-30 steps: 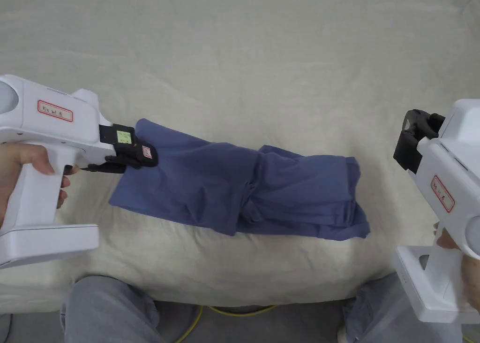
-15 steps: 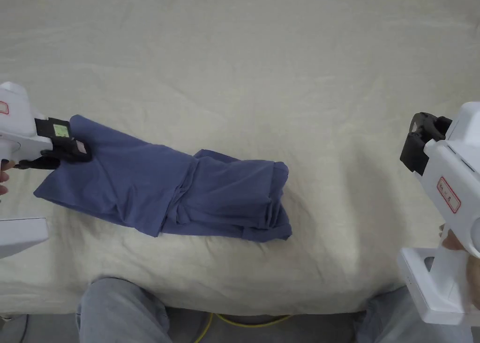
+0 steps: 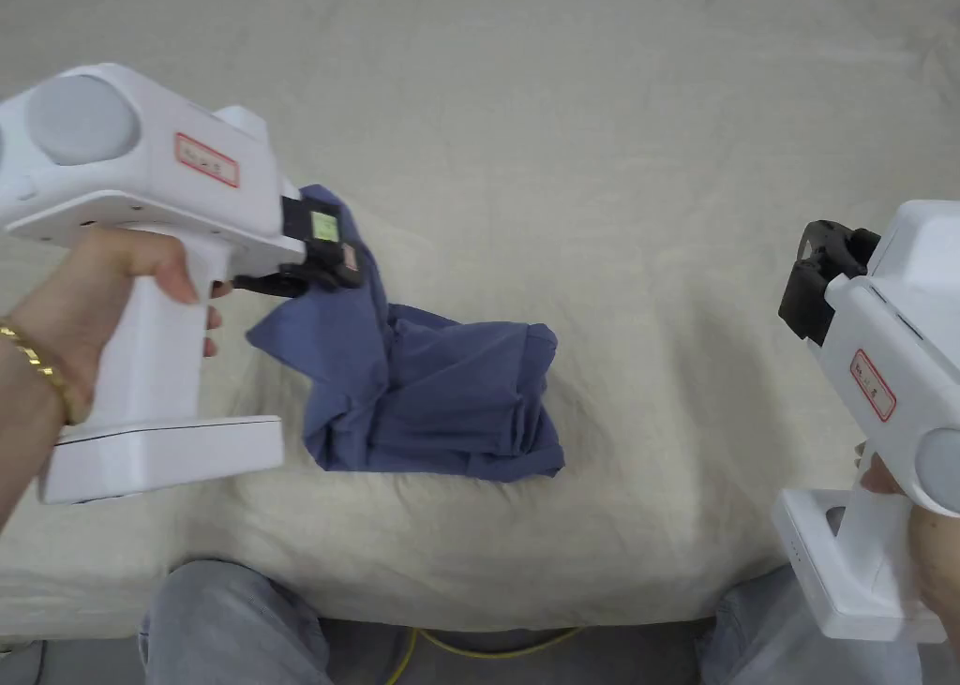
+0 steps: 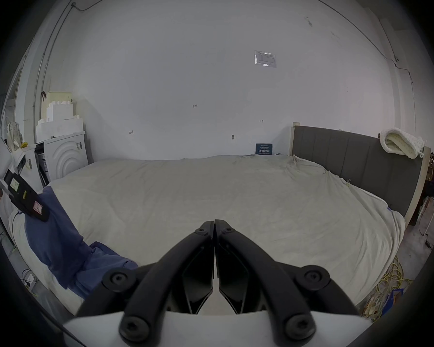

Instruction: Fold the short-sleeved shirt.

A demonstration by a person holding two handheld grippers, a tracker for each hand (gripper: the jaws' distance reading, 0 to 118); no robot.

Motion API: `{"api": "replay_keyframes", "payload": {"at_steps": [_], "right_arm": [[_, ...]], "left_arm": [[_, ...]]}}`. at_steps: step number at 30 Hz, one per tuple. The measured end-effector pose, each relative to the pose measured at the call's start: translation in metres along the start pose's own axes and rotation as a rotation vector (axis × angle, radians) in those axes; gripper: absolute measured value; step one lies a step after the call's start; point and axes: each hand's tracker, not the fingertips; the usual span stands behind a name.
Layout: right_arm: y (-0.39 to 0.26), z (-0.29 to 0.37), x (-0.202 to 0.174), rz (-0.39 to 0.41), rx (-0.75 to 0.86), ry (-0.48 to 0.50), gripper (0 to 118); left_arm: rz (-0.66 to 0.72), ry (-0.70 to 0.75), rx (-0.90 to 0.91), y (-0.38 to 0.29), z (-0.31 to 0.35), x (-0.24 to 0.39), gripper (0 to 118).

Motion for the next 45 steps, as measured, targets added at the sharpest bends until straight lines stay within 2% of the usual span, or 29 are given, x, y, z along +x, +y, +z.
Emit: {"api": "replay_keyframes", "payload": {"at_steps": [5,17,18,19,20,22,23,24,25,28,33,36,38,39,41,45], "right_arm": [[-0.003,0.004,0.009,-0.009,-0.004,-0.016,0],[-0.01,0.012,0.035,-0.029,-0.011,-0.072,0],[-0.011,0.012,0.037,-0.03,-0.014,-0.077,0],[-0.011,0.012,0.039,-0.033,-0.017,-0.081,0],[-0.012,0.012,0.042,-0.037,-0.019,-0.087,0],[-0.012,0.013,0.044,-0.038,-0.026,-0.094,0],[-0.012,0.013,0.044,-0.038,-0.026,-0.095,0],[-0.011,0.013,0.044,-0.034,-0.028,-0.096,0],[-0.011,0.013,0.044,-0.03,-0.028,-0.097,0],[-0.01,0.014,0.042,-0.028,-0.026,-0.093,0],[-0.004,0.015,0.032,-0.016,-0.014,-0.074,0],[0.002,0.015,0.023,-0.007,-0.003,-0.051,0],[0.006,0.014,0.016,-0.003,0.006,-0.036,0],[0.008,0.013,0.013,-0.003,0.011,-0.026,0],[0.012,0.011,0.005,0.005,0.021,-0.008,0],[0.019,0.007,-0.011,0.011,0.039,0.029,0]], "left_arm": [[-0.089,-0.024,-0.078,-0.014,-0.045,0.05,7],[-0.253,0.12,-0.264,-0.051,-0.17,0.127,9],[-0.255,0.131,-0.253,-0.056,-0.176,0.13,13],[-0.258,0.132,-0.246,-0.059,-0.179,0.132,26],[-0.253,0.12,-0.246,-0.061,-0.181,0.133,41],[-0.227,0.01,-0.262,-0.062,-0.177,0.136,85],[-0.216,-0.031,-0.265,-0.062,-0.174,0.139,101],[-0.218,-0.058,-0.27,-0.061,-0.169,0.142,108],[-0.228,-0.083,-0.245,-0.058,-0.163,0.143,110],[-0.266,-0.133,-0.14,-0.052,-0.14,0.147,110],[-0.217,-0.182,0.035,-0.027,-0.097,0.132,110],[-0.205,-0.119,0.159,-0.02,-0.073,0.118,109],[-0.229,-0.051,0.276,-0.02,-0.06,0.107,103],[-0.249,-0.011,0.334,-0.022,-0.054,0.102,95],[-0.284,0.046,0.433,-0.026,-0.044,0.09,68],[-0.259,0.13,0.582,-0.036,-0.028,0.067,25]]}}
